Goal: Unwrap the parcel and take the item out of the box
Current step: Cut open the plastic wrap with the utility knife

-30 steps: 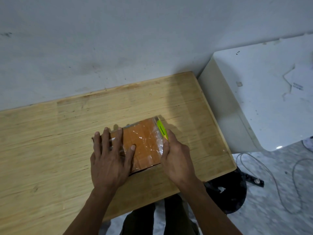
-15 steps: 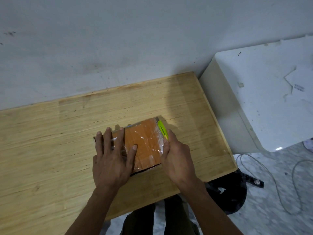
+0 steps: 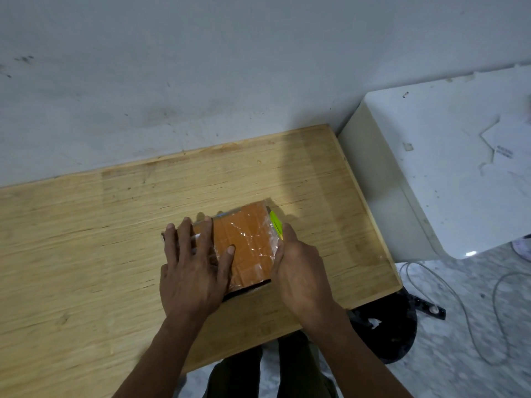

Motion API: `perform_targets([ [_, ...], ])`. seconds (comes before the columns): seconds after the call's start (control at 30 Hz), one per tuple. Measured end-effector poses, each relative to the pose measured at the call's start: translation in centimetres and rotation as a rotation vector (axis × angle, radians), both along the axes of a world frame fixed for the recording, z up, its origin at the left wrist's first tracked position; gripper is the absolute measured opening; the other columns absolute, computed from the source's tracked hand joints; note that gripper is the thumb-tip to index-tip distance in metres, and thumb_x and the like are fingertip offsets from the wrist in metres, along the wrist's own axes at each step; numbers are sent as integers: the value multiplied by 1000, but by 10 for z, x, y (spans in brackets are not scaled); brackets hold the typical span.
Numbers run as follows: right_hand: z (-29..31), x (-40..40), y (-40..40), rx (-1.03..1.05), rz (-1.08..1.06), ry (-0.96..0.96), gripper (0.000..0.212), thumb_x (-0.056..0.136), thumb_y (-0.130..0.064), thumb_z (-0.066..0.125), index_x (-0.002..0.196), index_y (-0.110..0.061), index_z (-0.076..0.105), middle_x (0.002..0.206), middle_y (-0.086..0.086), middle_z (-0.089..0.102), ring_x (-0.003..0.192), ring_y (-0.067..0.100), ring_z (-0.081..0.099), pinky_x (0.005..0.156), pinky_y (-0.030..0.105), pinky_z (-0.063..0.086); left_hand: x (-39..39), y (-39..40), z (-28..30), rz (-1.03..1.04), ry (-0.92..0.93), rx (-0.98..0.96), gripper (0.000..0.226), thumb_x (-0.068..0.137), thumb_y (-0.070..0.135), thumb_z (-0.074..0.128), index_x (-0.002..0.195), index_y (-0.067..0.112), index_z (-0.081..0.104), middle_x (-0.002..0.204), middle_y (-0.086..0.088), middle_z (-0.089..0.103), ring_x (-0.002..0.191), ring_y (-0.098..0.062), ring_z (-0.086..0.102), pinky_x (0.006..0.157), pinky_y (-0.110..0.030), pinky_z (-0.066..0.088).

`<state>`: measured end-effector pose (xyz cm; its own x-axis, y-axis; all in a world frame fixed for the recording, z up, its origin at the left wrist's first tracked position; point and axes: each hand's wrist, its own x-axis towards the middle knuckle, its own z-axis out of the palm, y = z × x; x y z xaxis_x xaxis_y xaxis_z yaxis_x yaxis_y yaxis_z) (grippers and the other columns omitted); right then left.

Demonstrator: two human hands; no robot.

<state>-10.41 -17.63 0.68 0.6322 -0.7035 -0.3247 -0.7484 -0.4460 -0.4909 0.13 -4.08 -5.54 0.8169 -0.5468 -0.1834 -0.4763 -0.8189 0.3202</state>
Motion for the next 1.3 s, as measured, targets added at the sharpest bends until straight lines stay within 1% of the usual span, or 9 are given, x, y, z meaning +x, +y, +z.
perform_targets([
  [0.07,1,0,-1,7,-5,29,53,101,-21,46,151,-17,27,100,10,70,82,22,71,72,34,59,0,0,1,4,7,-2,76,89,76,23,156,40,14,166,-2,10,154,-27,-3,99,-60,44],
  [0.2,7,4,-6,33,28,86,57,97,-22,53,149,-17,28,104,12,69,89,25,70,78,37,59,0,-2,3,9,6,-3,75,90,74,25,155,39,16,165,-2,12,154,-28,-1,97,-59,46],
  [0.27,12,0,-8,38,37,117,54,99,-21,48,150,-18,28,106,13,68,92,25,69,79,36,58,0,-2,3,11,10,-2,74,90,74,26,155,39,16,165,-2,12,154,-27,-1,98,-59,46],
  [0.37,15,-9,-2,29,57,148,49,102,-20,41,149,-18,28,105,12,67,92,25,67,76,33,53,0,-1,3,12,14,-9,73,91,73,26,155,38,16,165,-3,13,154,-28,-1,98,-59,45],
  [0.63,13,-27,6,56,57,162,47,102,-21,40,147,-18,29,101,11,67,89,26,66,71,33,49,-1,-2,4,17,22,-9,72,93,70,31,155,37,16,165,-3,12,154,-28,-2,98,-61,45],
  [0.9,14,-45,9,44,65,166,45,102,-20,39,146,-18,32,92,9,67,82,25,68,74,38,58,-1,-3,4,22,16,-11,72,93,69,33,155,37,16,165,-3,12,154,-28,-2,98,-61,44],
  [1.13,12,-66,16,62,55,161,39,101,-18,40,139,-14,40,90,8,66,77,22,67,68,34,57,-1,-3,3,28,9,-20,71,93,68,35,154,36,18,164,-4,14,153,-29,0,98,-63,44],
  [1.23,12,-86,25,160,48,166,39,97,-30,38,134,-19,41,92,9,65,82,25,67,72,36,57,0,-6,3,41,10,-25,74,92,72,30,154,36,15,164,-3,12,153,-29,-1,100,-64,43],
  [1.3,11,-97,32,163,55,178,46,96,-29,40,141,-22,36,96,9,65,89,28,66,77,37,56,1,-8,2,46,8,-28,77,90,74,25,155,36,15,164,-3,11,153,-29,-2,101,-64,42],
])
